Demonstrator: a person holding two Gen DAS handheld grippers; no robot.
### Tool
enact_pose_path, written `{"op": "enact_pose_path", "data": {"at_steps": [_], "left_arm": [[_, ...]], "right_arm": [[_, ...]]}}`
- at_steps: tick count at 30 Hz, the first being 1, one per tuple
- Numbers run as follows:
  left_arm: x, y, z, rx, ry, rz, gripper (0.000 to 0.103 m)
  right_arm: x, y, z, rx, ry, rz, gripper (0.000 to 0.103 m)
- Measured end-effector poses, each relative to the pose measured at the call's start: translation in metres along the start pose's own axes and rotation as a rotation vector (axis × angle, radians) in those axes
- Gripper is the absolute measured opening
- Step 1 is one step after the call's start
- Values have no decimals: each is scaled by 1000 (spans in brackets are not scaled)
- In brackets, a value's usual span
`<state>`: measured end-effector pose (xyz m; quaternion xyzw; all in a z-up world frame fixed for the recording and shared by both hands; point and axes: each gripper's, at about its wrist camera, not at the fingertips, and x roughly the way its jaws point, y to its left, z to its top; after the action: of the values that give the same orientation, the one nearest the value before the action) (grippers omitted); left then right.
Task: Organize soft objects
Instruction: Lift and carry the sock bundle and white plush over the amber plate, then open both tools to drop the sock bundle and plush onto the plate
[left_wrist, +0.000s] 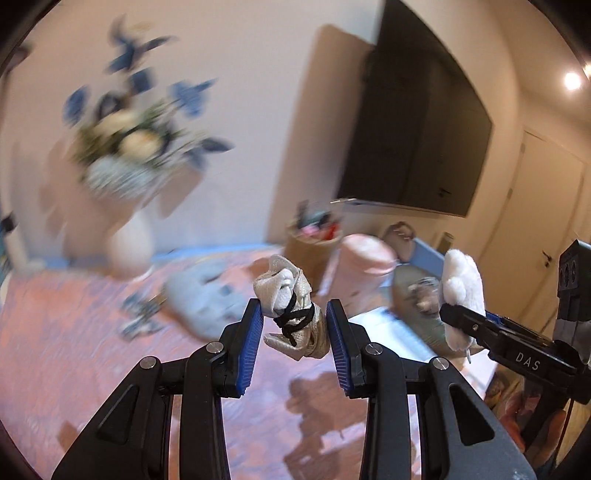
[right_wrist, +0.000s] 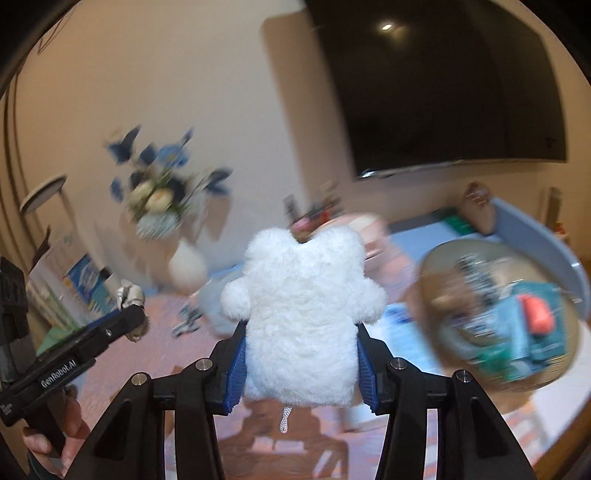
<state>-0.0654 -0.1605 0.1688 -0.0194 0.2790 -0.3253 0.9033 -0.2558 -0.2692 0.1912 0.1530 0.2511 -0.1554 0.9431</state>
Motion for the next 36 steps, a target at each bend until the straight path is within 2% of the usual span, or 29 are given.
{"op": "enact_pose_path", "data": {"at_steps": [3, 7, 12, 16, 23, 24, 27, 28, 30, 33, 36], "left_arm": [[16, -39, 16, 45, 2, -62, 32], [44, -95, 34, 115, 20, -137, 32], [83, -156, 42, 195, 56, -197, 32], [115, -184, 40, 203, 108, -235, 32], [157, -217, 25, 246, 190, -267, 34], [161, -221, 23, 253, 200, -269, 36], [173, -227, 16, 264, 231, -248, 49], [176, -228, 14, 268, 250, -252, 62], [175, -227, 10, 267, 268, -282, 78], [164, -220, 9, 251, 271, -333, 78], [151, -211, 10, 236, 277, -351, 78]], "right_arm": [[-19, -34, 9, 38, -39, -48, 49], [-41, -91, 26, 95, -83, -165, 49], [-50, -160, 44, 233, -89, -219, 49], [-42, -199, 47, 315, -65, -221, 49], [-11, -223, 45, 370, 15, -197, 52], [-5, -226, 46, 380, 29, -189, 52], [7, -239, 45, 430, 71, -144, 68], [9, -243, 43, 453, 80, -115, 71], [8, -250, 37, 504, 89, -56, 71], [4, -251, 29, 517, 95, -62, 71], [-6, -250, 22, 532, 96, -58, 71]]}}
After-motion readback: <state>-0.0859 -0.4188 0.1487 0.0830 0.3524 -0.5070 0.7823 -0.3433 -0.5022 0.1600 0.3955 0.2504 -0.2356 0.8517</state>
